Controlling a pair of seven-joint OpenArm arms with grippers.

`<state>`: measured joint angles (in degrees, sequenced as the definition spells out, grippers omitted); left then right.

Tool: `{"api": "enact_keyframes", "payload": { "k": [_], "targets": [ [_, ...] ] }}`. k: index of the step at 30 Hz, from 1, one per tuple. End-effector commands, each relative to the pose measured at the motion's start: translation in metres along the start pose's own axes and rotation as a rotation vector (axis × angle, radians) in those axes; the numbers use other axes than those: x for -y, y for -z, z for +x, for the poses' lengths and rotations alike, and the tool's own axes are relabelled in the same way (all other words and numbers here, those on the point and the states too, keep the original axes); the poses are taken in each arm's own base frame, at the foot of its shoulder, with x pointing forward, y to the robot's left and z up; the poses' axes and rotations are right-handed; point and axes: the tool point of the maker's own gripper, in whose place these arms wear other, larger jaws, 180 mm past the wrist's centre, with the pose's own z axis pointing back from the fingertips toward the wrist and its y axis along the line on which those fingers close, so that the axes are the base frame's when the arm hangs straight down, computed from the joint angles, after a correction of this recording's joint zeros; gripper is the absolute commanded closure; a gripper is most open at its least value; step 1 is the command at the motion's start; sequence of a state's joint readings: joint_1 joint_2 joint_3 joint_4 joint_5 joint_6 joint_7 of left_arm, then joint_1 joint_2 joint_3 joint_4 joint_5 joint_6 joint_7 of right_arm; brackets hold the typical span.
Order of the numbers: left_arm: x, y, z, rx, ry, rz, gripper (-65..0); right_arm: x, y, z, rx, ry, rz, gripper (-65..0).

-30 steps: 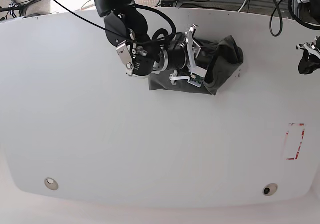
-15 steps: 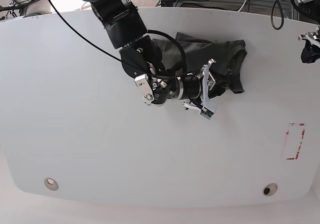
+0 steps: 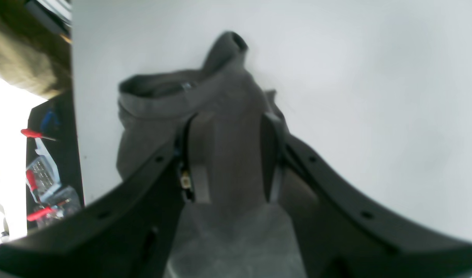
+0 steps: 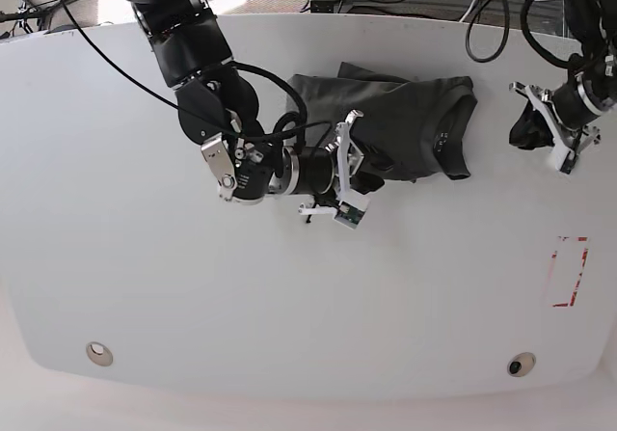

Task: Fold the T-shirt properly
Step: 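Grasp both ends of the folded bundle with both grippers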

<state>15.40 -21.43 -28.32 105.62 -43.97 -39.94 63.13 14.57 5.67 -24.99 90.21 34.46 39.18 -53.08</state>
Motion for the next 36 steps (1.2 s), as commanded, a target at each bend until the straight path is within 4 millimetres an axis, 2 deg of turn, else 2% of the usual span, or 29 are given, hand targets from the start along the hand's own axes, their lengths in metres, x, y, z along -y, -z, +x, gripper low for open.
{"api": "enact_keyframes", "payload": {
  "k": [1, 2, 5, 8, 12, 14, 16, 18, 20, 24, 27, 32, 36],
  "targets": [
    [0.015, 0.006, 0.0, -0.009, 0.034, 0.001, -6.9, -0.011, -0.018, 0.01, 0.059, -0.058, 0.005, -18.1],
    [0.022, 0.012, 0.0, -0.008, 0.03, -0.007, -6.9, -0.009, -0.021, 0.004, 0.047, -0.057, -0.002, -18.1],
    [0.046, 0.039, 0.02, 0.006, 0.076, -0.034, -6.9, 0.002, -0.032, -0.014, -0.001, -0.045, -0.036, -17.9],
    [0.065, 0.054, 0.013, -0.044, 0.122, -0.058, -6.9, 0.001, -0.039, -0.03, -0.024, -0.021, -0.051, -17.9],
    [0.104, 0.077, 0.02, -0.068, 0.199, -0.109, -6.9, 0.038, -0.06, -0.038, 0.025, 0.06, -0.144, -17.9],
    [0.118, 0.083, 0.017, -0.086, 0.225, -0.129, -6.9, 0.045, -0.069, -0.042, 0.023, 0.068, -0.172, -17.9],
    [0.12, 0.086, 0.009, -0.116, 0.242, -0.126, -6.9, 0.049, -0.075, -0.049, 0.014, 0.075, -0.185, -16.8],
    [0.121, 0.09, 0.016, -0.096, 0.249, -0.126, -6.9, 0.06, -0.077, -0.046, 0.016, 0.076, -0.201, -14.3],
    [0.133, 0.096, 0.025, -0.058, 0.25, -0.153, -6.9, 0.068, -0.077, -0.048, 0.017, 0.096, -0.204, -12.0],
    [0.138, 0.095, 0.011, -0.082, 0.235, -0.168, -6.9, 0.059, -0.076, -0.054, 0.015, 0.095, -0.198, -11.4],
    [0.136, 0.097, 0.014, -0.079, 0.238, -0.164, -6.9, 0.067, -0.074, -0.056, 0.022, 0.116, -0.203, -11.4],
    [0.126, 0.092, -0.002, -0.124, 0.255, -0.153, -6.9, 0.067, -0.072, -0.062, 0.028, 0.142, -0.203, -10.9],
    [0.124, 0.092, -0.002, -0.125, 0.259, -0.15, -6.9, 0.072, -0.073, -0.07, 0.017, 0.133, -0.229, -10.9]
  ]
}}
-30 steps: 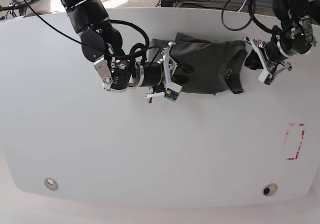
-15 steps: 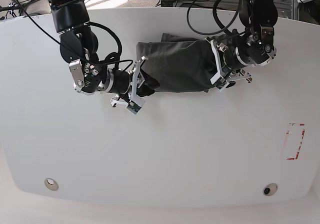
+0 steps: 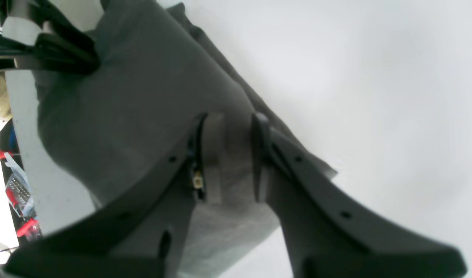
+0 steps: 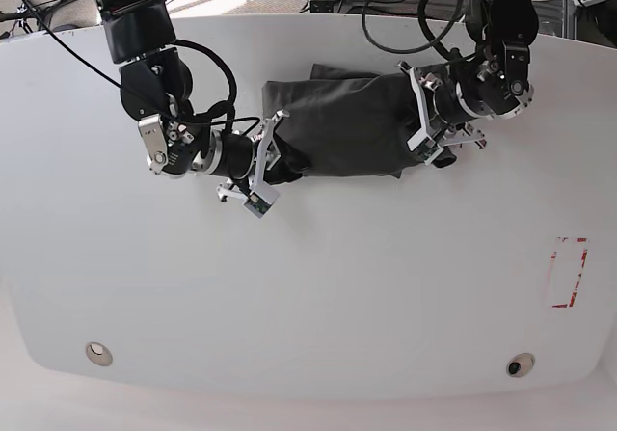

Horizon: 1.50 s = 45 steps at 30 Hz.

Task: Fold the T-shirt properly
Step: 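Grasp both ends of the folded bundle with both grippers, then carry the folded bundle with the left gripper toward the red-marked area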

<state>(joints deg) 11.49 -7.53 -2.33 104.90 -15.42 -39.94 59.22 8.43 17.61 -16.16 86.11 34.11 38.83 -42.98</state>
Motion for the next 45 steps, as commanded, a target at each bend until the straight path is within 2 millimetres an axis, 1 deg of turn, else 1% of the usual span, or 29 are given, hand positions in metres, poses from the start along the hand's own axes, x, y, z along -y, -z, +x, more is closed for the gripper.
{"api": "enact_keyframes", "payload": {
  "k": [1, 3, 5, 6, 8, 9, 10, 13, 14, 17, 19, 23, 25, 28, 29, 33, 35, 36, 37, 39, 40, 41, 42, 45],
  "targets": [
    [-0.003, -0.004, 0.011, 0.036, 0.013, 0.008, -6.9, 0.007, -0.004, 0.01, 0.025, -0.038, -0.026, -10.9],
    [-0.01, -0.003, 0.008, 0.019, 0.023, 0.017, -6.9, 0.013, -0.002, 0.002, 0.0, -0.05, -0.05, -10.9],
    [-0.021, 0.001, 0.013, 0.019, 0.028, 0.023, -6.9, 0.02, 0.002, -0.008, -0.018, -0.048, -0.072, -10.9],
    [-0.022, 0.002, 0.013, 0.014, 0.029, 0.021, -6.9, 0.018, 0.004, -0.007, -0.014, -0.052, -0.073, -10.9],
    [-0.026, 0.005, 0.012, 0.007, 0.023, 0.022, -6.9, 0.013, 0.005, -0.017, -0.027, -0.038, -0.067, -10.8],
    [-0.031, 0.006, 0.006, -0.012, 0.018, 0.024, -6.9, 0.011, 0.005, -0.023, -0.034, -0.034, -0.066, -10.8],
    [-0.038, 0.007, 0.006, -0.02, 0.021, 0.03, -6.9, 0.011, 0.006, -0.025, -0.037, -0.03, -0.066, -10.8],
    [-0.057, 0.013, 0.014, -0.012, 0.009, 0.043, -6.9, 0.008, 0.006, -0.028, -0.041, -0.025, -0.062, -10.8],
    [-0.064, 0.015, 0.013, -0.017, 0.0, 0.045, -6.9, 0.003, 0.006, -0.035, -0.048, -0.017, -0.054, -10.8],
    [-0.08, 0.02, 0.013, -0.016, -0.021, 0.051, -6.9, -0.011, 0.003, -0.037, -0.04, -0.019, -0.045, -10.8],
    [-0.091, 0.025, 0.023, 0.008, -0.036, 0.053, -6.9, -0.019, 0.002, -0.037, -0.034, -0.025, -0.036, -10.8],
    [-0.108, 0.034, 0.031, -0.022, -0.03, 0.064, -6.9, -0.041, 0.001, -0.036, -0.012, -0.031, -0.01, -10.6],
    [-0.116, 0.037, 0.037, -0.036, -0.004, 0.087, -6.9, -0.053, 0.005, -0.031, 0.018, 0.0, -0.01, -10.6],
    [-0.119, 0.036, 0.053, -0.015, 0.032, 0.097, -6.9, -0.06, 0.012, -0.025, 0.042, 0.039, -0.014, -10.6],
    [-0.12, 0.036, 0.06, -0.007, 0.044, 0.099, -6.9, -0.067, 0.017, -0.023, 0.045, 0.042, 0.001, -10.6],
    [-0.123, 0.017, 0.091, 0.07, 0.106, 0.146, -6.9, -0.093, 0.032, -0.023, 0.024, 0.035, 0.052, -10.6],
    [-0.124, 0.01, 0.103, 0.099, 0.13, 0.165, -6.9, -0.096, 0.039, -0.016, 0.024, 0.027, 0.053, -10.6],
    [-0.123, 0.006, 0.108, 0.113, 0.142, 0.173, -6.9, -0.101, 0.043, -0.011, 0.026, 0.023, 0.061, -10.6],
    [-0.121, 0.0, 0.115, 0.136, 0.162, 0.184, -6.9, -0.112, 0.049, -0.008, 0.025, 0.019, 0.082, -10.6],
    [-0.12, -0.011, 0.126, 0.167, 0.191, 0.207, -6.9, -0.124, 0.056, -0.005, 0.024, 0.015, 0.104, -10.6],
    [-0.123, -0.017, 0.128, 0.175, 0.207, 0.224, -6.9, -0.129, 0.059, -0.004, 0.021, 0.013, 0.112, -10.6],
    [-0.123, -0.019, 0.125, 0.169, 0.213, 0.228, -6.9, -0.132, 0.062, 0.001, 0.026, 0.005, 0.116, -10.6],
    [-0.122, -0.021, 0.125, 0.172, 0.218, 0.231, -6.9, -0.135, 0.066, 0.002, 0.024, 0.006, 0.124, -10.6],
    [-0.113, -0.024, 0.123, 0.18, 0.232, 0.23, -6.9, -0.146, 0.073, 0.007, 0.026, 0.0, 0.15, -10.6]
  ]
}}
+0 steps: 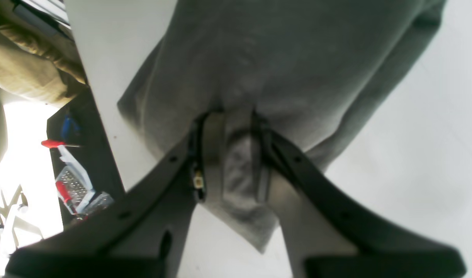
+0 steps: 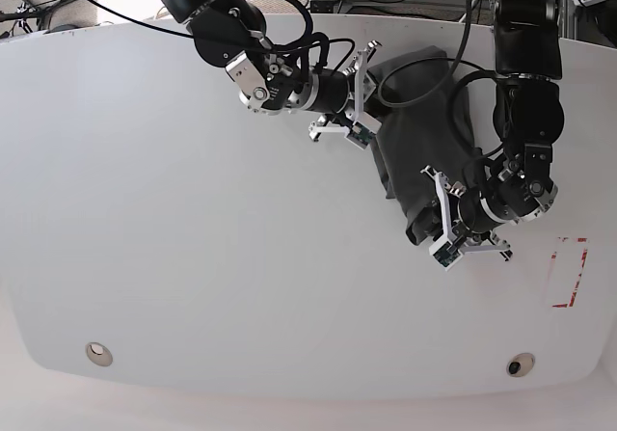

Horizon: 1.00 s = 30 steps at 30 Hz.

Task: Fold the T-shirt properly
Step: 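Carry the folded bundle with the left gripper toward the red-marked area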

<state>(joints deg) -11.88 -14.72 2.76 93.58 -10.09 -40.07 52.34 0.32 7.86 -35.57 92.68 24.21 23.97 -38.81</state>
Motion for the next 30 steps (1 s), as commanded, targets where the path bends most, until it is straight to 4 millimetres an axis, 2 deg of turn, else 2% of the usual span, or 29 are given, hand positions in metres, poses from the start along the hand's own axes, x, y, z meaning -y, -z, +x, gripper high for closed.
{"api": "enact_keyframes", "payload": {
  "k": [1, 6, 8, 11, 13, 16, 18, 20, 24, 26, 30],
  "targets": [
    [-0.004, -0.011, 0.016, 0.059, 0.022, 0.027, -6.9, -0.003, 0.002, 0.022, 0.061, -0.013, 0.017, -10.6],
    [-0.002, -0.027, -0.004, 0.052, -0.022, 0.062, -6.9, -0.009, 0.004, 0.025, 0.047, -0.022, 0.03, -10.6],
    [-0.002, -0.029, -0.01, 0.046, -0.036, 0.068, -6.9, -0.007, 0.003, 0.028, 0.039, -0.038, 0.027, -10.6],
    [0.007, -0.03, -0.019, 0.044, -0.081, 0.063, -6.9, -0.006, -0.003, 0.03, 0.042, -0.049, 0.021, -10.6],
    [0.01, -0.031, -0.026, 0.043, -0.121, 0.066, -7.2, 0.006, -0.013, 0.028, 0.04, -0.059, -0.011, -10.6],
    [0.024, -0.026, -0.021, 0.062, -0.151, 0.046, -15.8, 0.026, -0.033, 0.036, 0.068, -0.073, -0.068, -10.6],
    [0.023, -0.025, -0.018, 0.071, -0.223, 0.087, -24.4, 0.037, -0.046, 0.034, 0.07, -0.069, -0.107, -10.6],
    [0.025, -0.024, -0.021, 0.068, -0.298, 0.121, -30.1, 0.047, -0.055, 0.034, 0.076, -0.063, -0.139, -10.6],
    [0.024, -0.024, -0.009, 0.129, -0.447, 0.198, -34.9, 0.067, -0.069, 0.035, 0.096, -0.034, -0.196, -10.6],
    [0.032, -0.021, -0.014, 0.121, -0.486, 0.217, -35.6, 0.07, -0.074, 0.029, 0.095, -0.023, -0.201, -10.6],
    [0.049, -0.01, -0.014, 0.122, -0.502, 0.245, -35.7, 0.091, -0.091, 0.026, 0.119, -0.006, -0.245, -10.6]
  ]
}}
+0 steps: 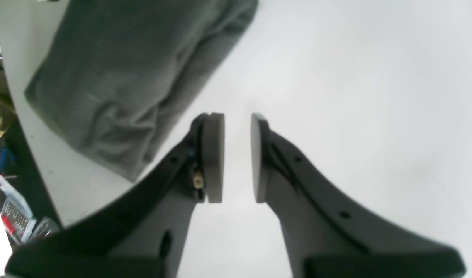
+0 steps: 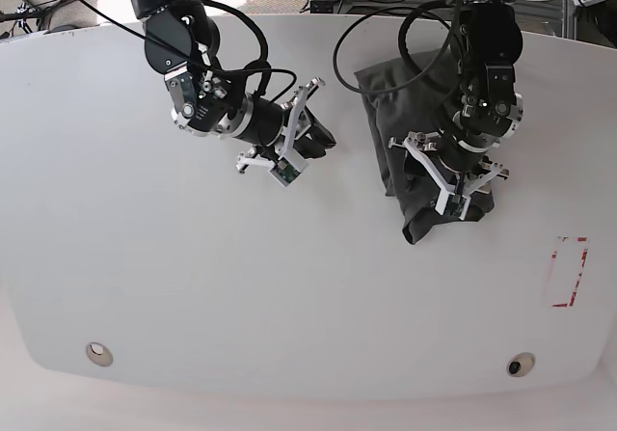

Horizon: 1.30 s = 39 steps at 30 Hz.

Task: Fold the T-shirt properly
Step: 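Carry the folded bundle with the left gripper toward the red-marked area, then drag the bundle with the left gripper off the table edge beside the red mark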

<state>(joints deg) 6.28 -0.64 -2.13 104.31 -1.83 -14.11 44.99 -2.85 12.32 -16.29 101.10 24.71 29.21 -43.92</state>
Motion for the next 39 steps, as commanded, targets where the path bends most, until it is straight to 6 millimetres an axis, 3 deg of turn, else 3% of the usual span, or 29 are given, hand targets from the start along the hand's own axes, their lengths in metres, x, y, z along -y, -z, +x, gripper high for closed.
{"api": "enact_keyframes", "payload": {
  "k": [1, 4, 8, 15, 18, 21, 25, 29, 34, 36, 39],
  "targets": [
    [0.008, 0.001, 0.009, 0.059, -0.014, 0.007, -35.7, 0.016, -0.01, 0.017, 0.067, -0.006, -0.028, -10.6],
    [0.017, 0.0, -0.009, 0.053, -0.027, 0.012, -35.7, 0.016, -0.012, 0.011, 0.059, 0.001, -0.028, -10.6],
    [0.017, 0.007, -0.037, 0.006, -0.049, 0.012, -35.7, 0.034, -0.021, 0.012, 0.072, 0.019, -0.077, -10.6],
    [-0.035, 0.011, -0.101, -0.134, -0.073, 0.109, -35.7, 0.059, -0.04, 0.011, 0.093, 0.052, -0.157, -10.8],
    [-0.07, 0.005, -0.113, -0.176, -0.002, 0.139, -35.7, 0.062, -0.045, 0.009, 0.091, 0.054, -0.173, -10.8],
    [-0.086, 0.0, -0.126, -0.226, 0.085, 0.091, -35.7, 0.075, -0.053, 0.003, 0.057, 0.056, -0.206, -10.8],
    [-0.125, -0.016, -0.134, -0.293, 0.239, 0.042, -35.6, 0.071, -0.058, 0.006, 0.058, 0.04, -0.211, -10.8],
    [-0.166, -0.033, -0.156, -0.402, 0.318, 0.017, -35.4, 0.072, -0.059, 0.006, 0.059, 0.037, -0.215, -10.8],
    [-0.237, -0.055, -0.157, -0.493, 0.343, 0.057, -35.3, 0.064, -0.062, 0.003, 0.055, 0.029, -0.212, -10.8],
    [-0.273, -0.066, -0.154, -0.523, 0.321, 0.118, -35.3, 0.064, -0.063, 0.005, 0.061, 0.025, -0.212, -10.8],
    [-0.307, -0.075, -0.144, -0.54, 0.302, 0.175, -35.3, 0.062, -0.064, 0.005, 0.062, 0.025, -0.209, -10.8]
  ]
}}
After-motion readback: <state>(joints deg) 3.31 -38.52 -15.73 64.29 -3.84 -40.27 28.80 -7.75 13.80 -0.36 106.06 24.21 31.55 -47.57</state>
